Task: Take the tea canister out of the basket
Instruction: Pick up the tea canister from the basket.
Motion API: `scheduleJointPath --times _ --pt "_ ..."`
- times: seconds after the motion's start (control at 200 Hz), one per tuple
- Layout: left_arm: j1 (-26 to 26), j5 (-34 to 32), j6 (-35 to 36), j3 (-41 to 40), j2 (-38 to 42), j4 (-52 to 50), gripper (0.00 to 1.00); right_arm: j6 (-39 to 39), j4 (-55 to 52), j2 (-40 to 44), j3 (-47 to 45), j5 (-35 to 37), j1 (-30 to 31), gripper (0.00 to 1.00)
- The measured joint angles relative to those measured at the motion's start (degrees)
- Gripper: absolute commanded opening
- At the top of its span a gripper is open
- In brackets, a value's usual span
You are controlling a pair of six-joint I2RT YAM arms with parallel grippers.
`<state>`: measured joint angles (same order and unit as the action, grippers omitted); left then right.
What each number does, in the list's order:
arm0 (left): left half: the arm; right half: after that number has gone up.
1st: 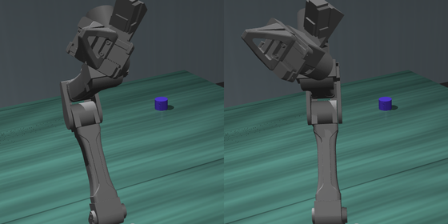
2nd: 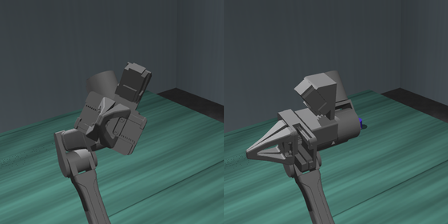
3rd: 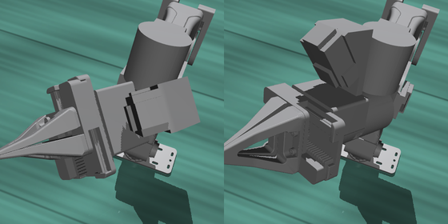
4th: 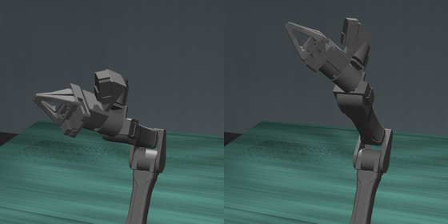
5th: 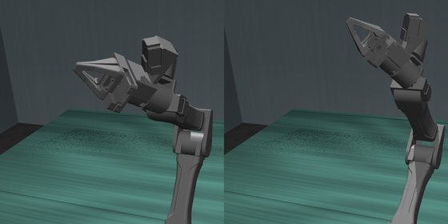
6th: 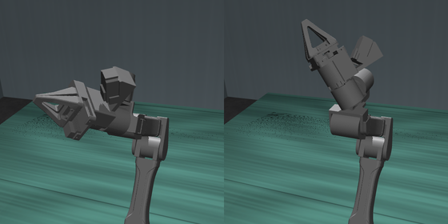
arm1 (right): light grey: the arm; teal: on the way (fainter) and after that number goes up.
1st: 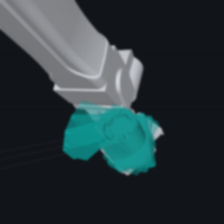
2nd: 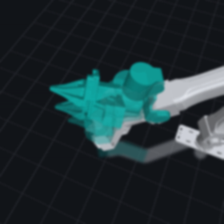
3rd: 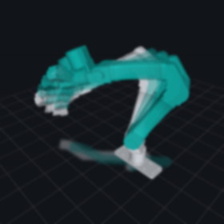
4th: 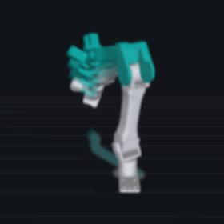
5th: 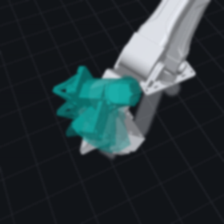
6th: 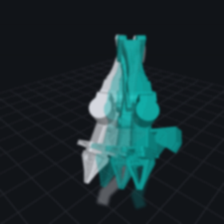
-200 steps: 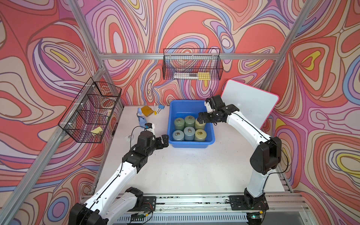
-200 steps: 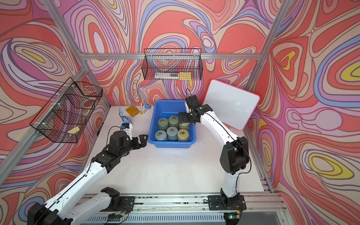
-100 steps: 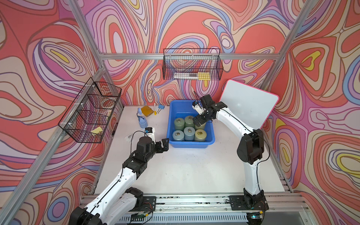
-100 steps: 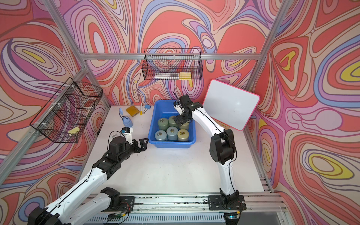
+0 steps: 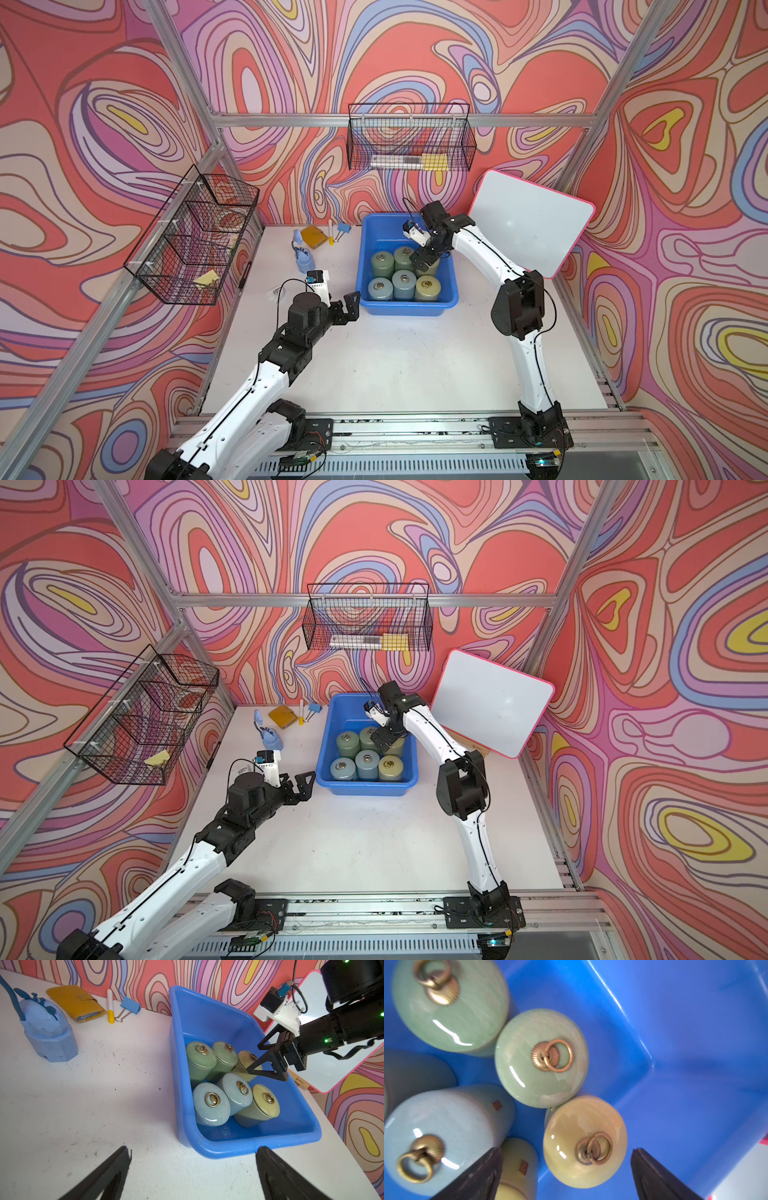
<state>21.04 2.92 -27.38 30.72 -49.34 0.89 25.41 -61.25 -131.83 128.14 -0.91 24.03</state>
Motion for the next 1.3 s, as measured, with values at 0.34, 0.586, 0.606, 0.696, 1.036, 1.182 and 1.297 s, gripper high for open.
scheduleJointPath --times 0.34,0.586,0.606,0.696,1.036,1.182,1.297 --pt "0.0 0.11 0.0 0.0 -0.28 0.0 0.99 -0.46 -1.33 -3.1 2.43 0.02 -1.62 0.98" --pt "0.0 0.09 0.02 0.0 -0.28 0.0 0.99 -1.22 -2.32 -4.92 4.63 -0.35 -1.57 0.98" --pt "0.0 0.09 0.0 0.0 -0.28 0.0 0.99 -1.29 -2.43 -5.16 4.74 -0.37 -1.57 0.98" --pt "0.0 0.09 0.0 0.0 -0.28 0.0 0.99 -1.49 -2.25 -5.99 5.14 -0.61 -1.38 0.98" --pt "0.0 0.09 0.0 0.0 -0.35 0.0 0.99 -3.06 -2.73 -6.12 5.16 -2.05 -1.36 0.89" --pt "0.0 0.09 0.0 0.0 -0.61 0.02 0.99 -3.48 -3.61 -6.12 5.16 -4.07 -1.18 0.89" --pt "0.0 0.09 0.0 0.0 -0.7 0.02 0.99 -4.96 -4.15 -6.12 5.14 -3.78 -0.94 0.92"
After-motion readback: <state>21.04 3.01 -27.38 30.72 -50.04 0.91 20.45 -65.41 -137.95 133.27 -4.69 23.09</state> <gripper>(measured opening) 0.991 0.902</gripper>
